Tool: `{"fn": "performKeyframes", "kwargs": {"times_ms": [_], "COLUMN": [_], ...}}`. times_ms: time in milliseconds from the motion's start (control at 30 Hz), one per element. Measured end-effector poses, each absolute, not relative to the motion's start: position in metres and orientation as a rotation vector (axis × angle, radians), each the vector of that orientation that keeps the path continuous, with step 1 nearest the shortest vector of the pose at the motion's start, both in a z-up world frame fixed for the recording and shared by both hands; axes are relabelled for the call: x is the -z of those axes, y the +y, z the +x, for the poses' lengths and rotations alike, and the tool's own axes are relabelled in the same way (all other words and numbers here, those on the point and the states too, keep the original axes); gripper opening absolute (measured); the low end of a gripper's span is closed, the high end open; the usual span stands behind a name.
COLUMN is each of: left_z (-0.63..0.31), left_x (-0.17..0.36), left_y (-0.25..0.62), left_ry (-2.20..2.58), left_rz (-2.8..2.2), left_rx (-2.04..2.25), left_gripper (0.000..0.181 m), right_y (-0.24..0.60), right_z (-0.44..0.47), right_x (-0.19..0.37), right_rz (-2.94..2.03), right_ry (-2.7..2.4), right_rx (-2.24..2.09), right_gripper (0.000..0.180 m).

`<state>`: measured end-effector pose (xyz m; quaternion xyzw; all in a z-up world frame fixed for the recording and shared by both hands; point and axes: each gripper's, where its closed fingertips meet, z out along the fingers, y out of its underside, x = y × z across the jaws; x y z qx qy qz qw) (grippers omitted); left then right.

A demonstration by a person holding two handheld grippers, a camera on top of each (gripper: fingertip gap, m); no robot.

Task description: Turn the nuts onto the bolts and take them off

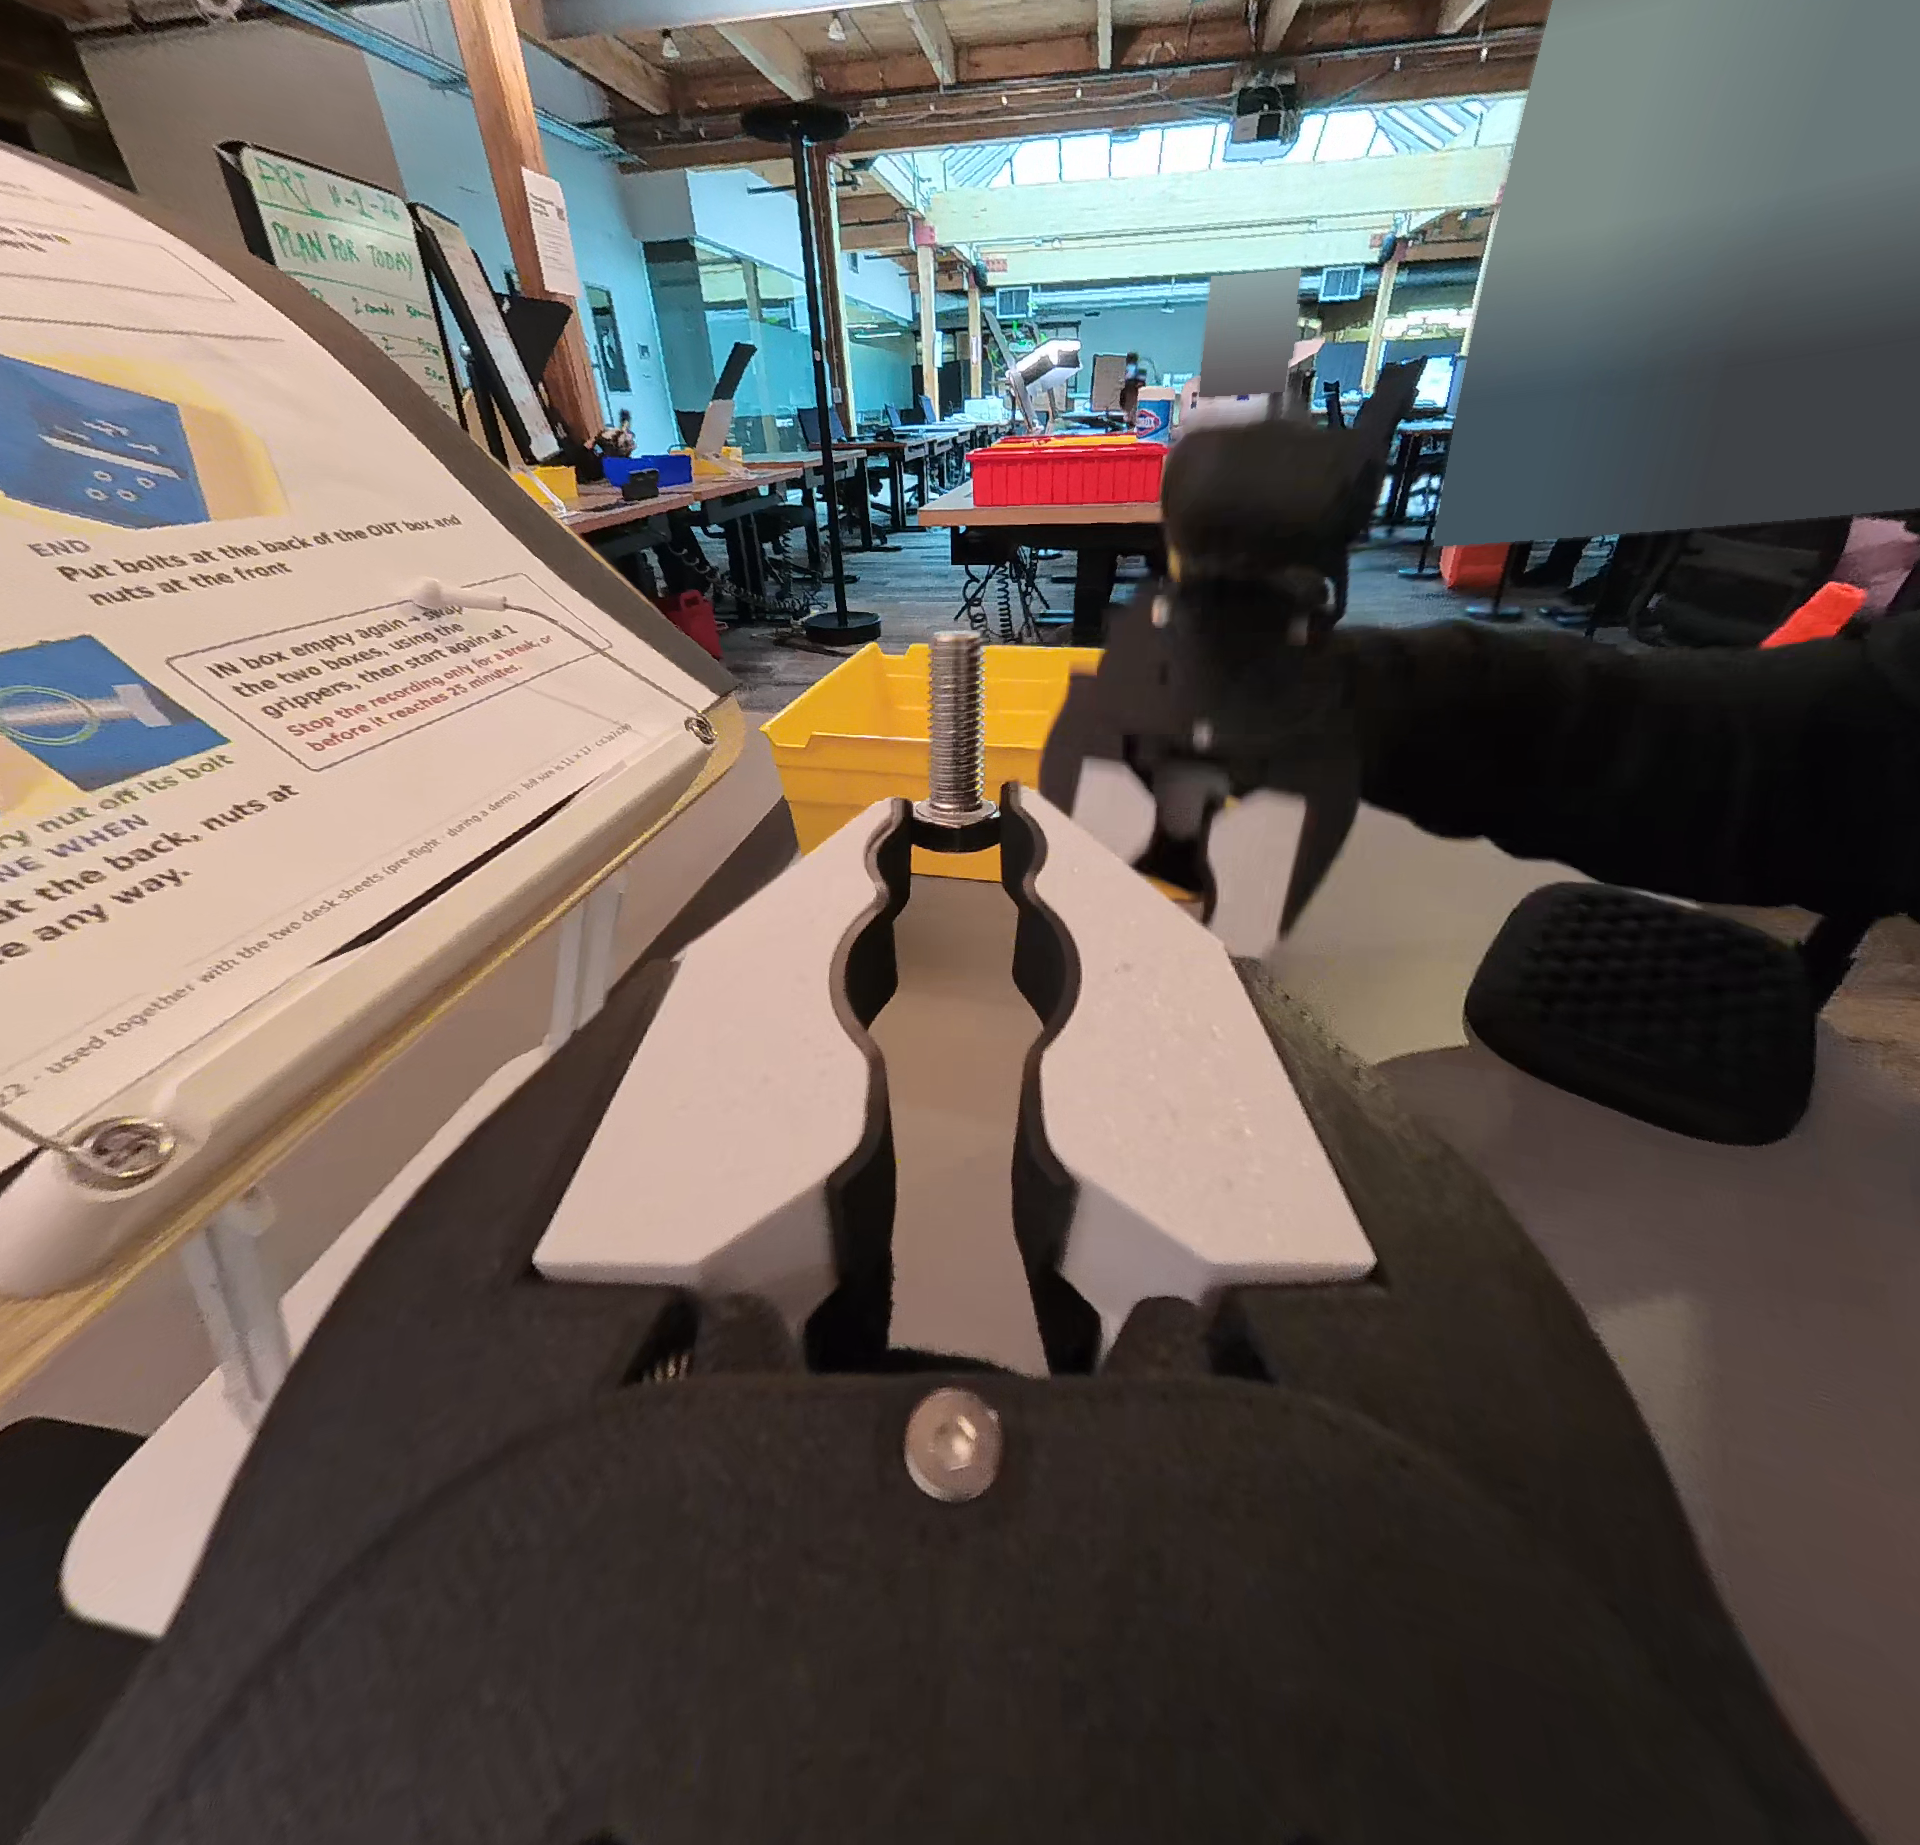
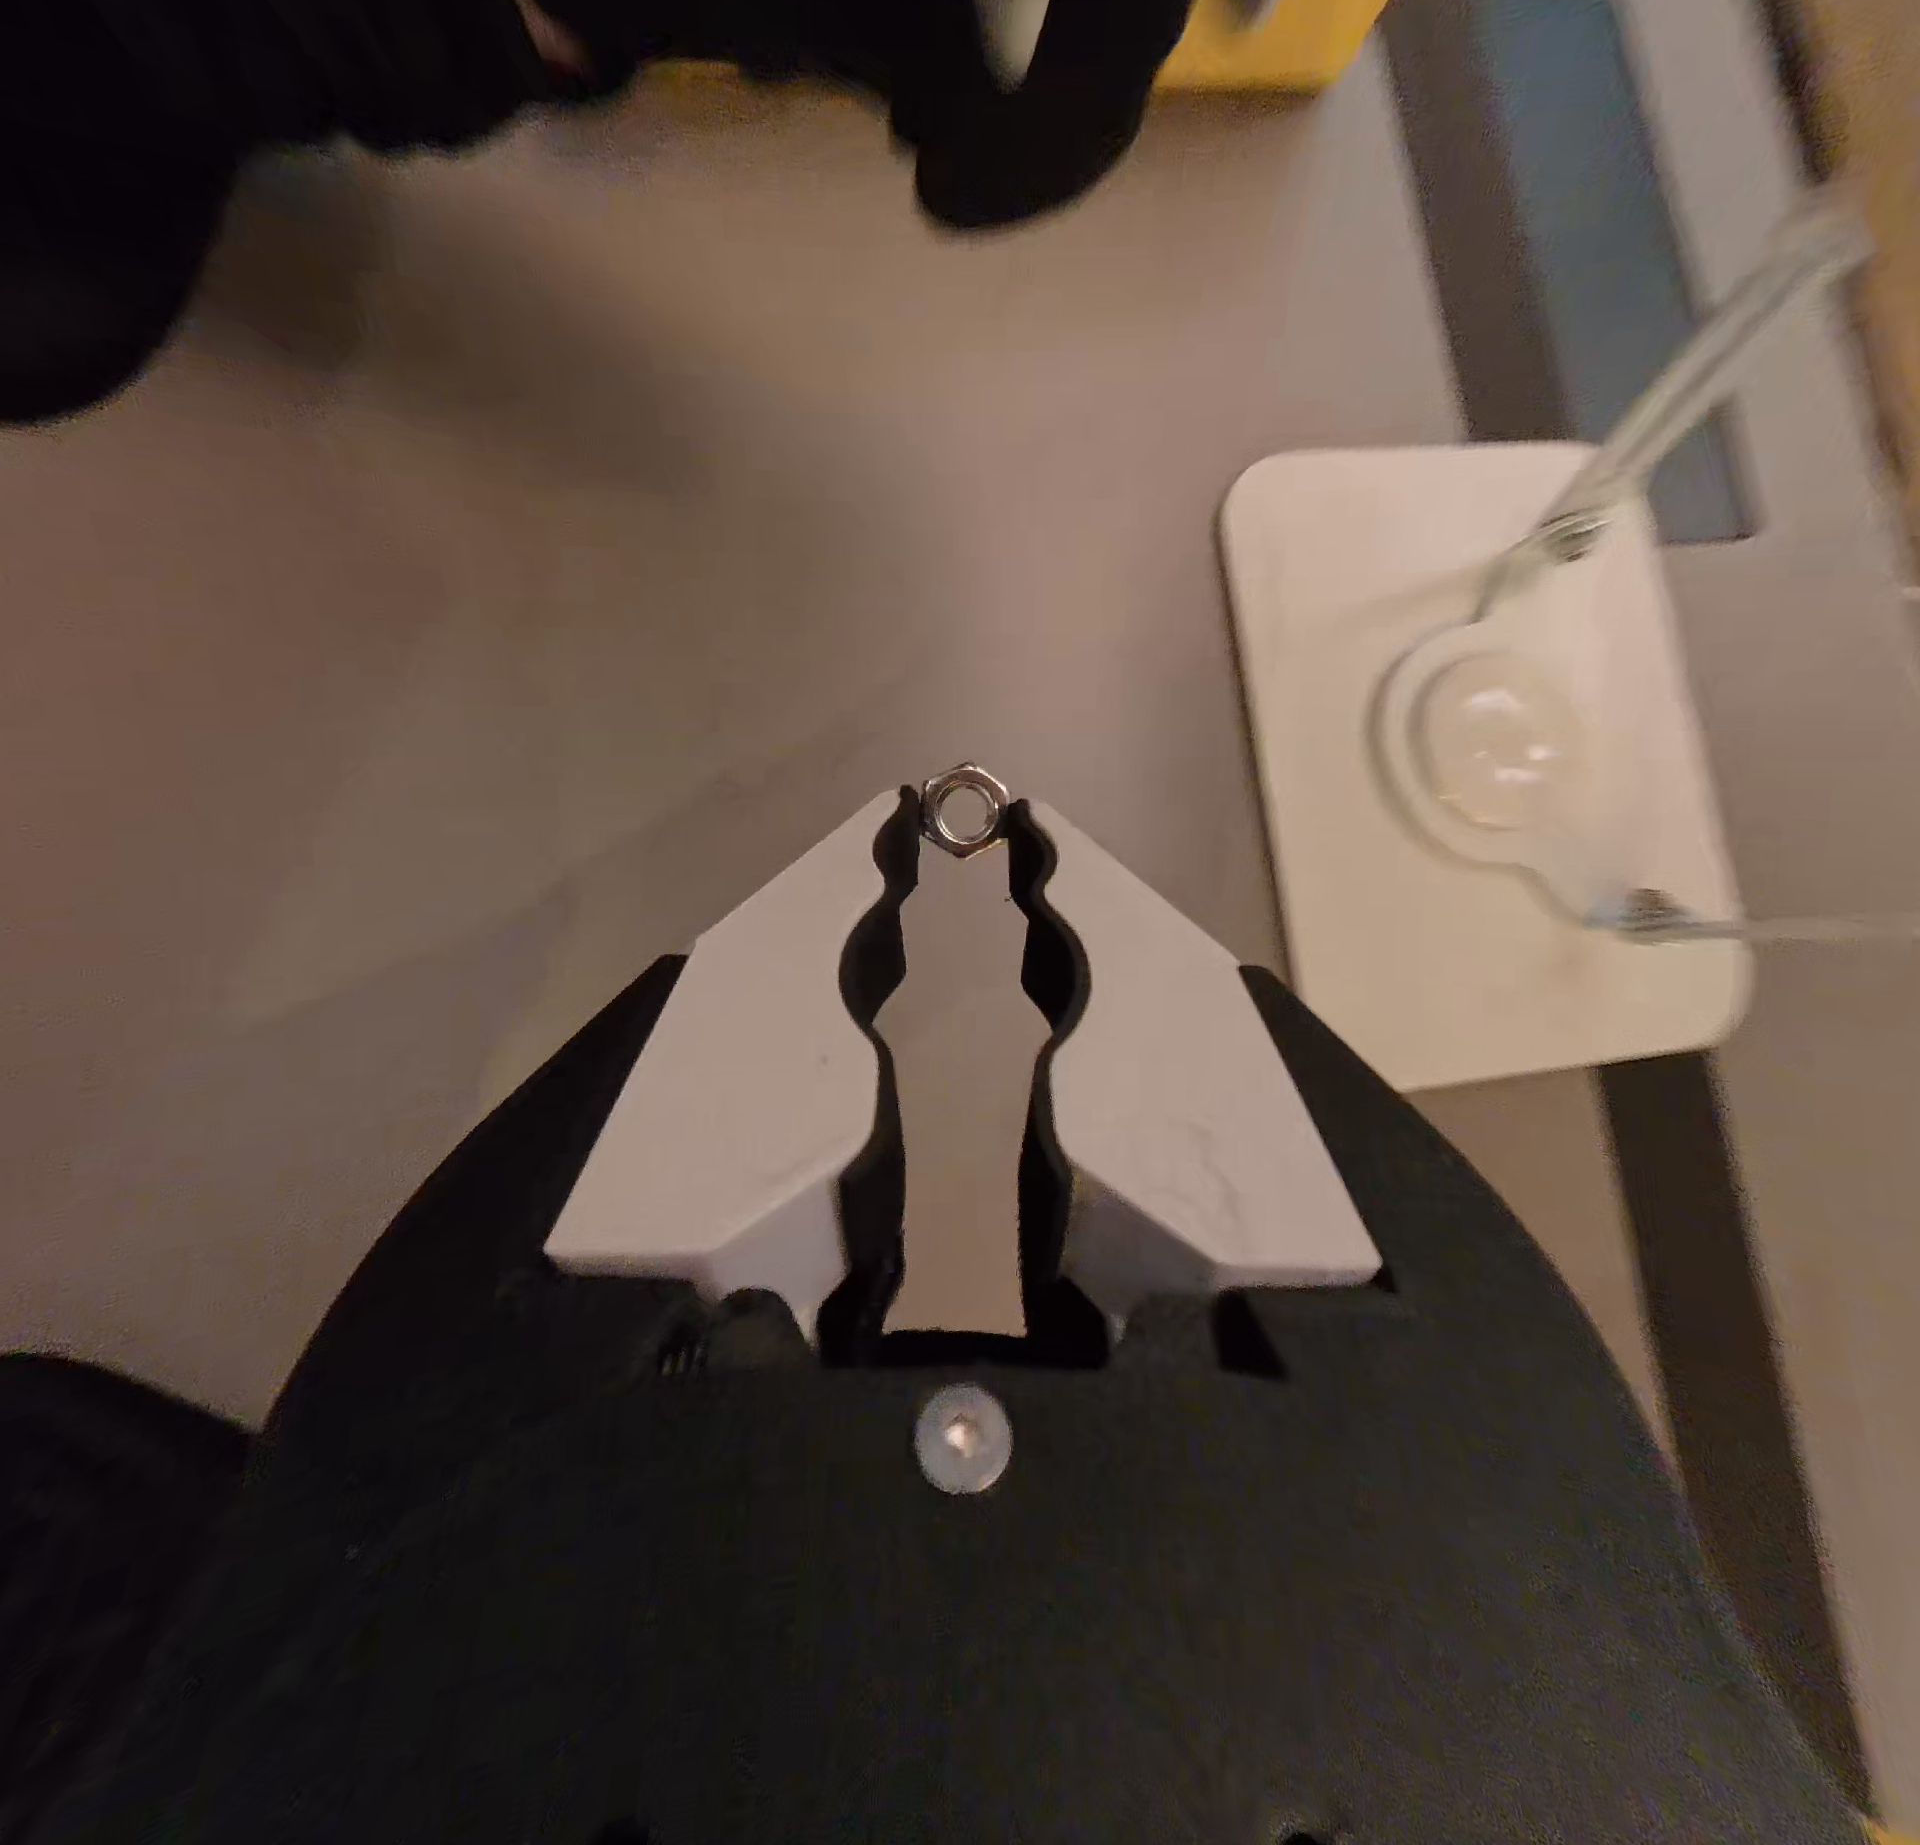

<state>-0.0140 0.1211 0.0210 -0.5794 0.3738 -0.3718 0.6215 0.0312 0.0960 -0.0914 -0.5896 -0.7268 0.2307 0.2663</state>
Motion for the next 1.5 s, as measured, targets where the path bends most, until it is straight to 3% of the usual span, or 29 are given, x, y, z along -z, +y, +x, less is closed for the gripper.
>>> {"fn": "performKeyframes", "kwargs": {"times_ms": [167, 333, 1500], "left_z": [0.000, 0.017, 0.031], "left_x": [-0.009, 0.001, 0.006], "left_y": [0.120, 0.115, 0.108], "left_ry": [0.874, 0.923, 0.948], "left_rz": [-1.338, -1.347, -1.304], "left_rx": [0.915, 0.940, 0.994], "left_gripper": [0.015, 0.015, 0.015], "right_y": [0.105, 0.102, 0.102], "right_z": [0.048, 0.039, 0.017], "right_x": [-0.003, -0.039, -0.021], "right_rz": [-1.436, -1.309, -1.034], "right_ry": [-1.911, -1.991, -2.431], "right_rx": [-0.586, -0.586, -0.634], "right_gripper": [0.015, 0.015, 0.015]}}
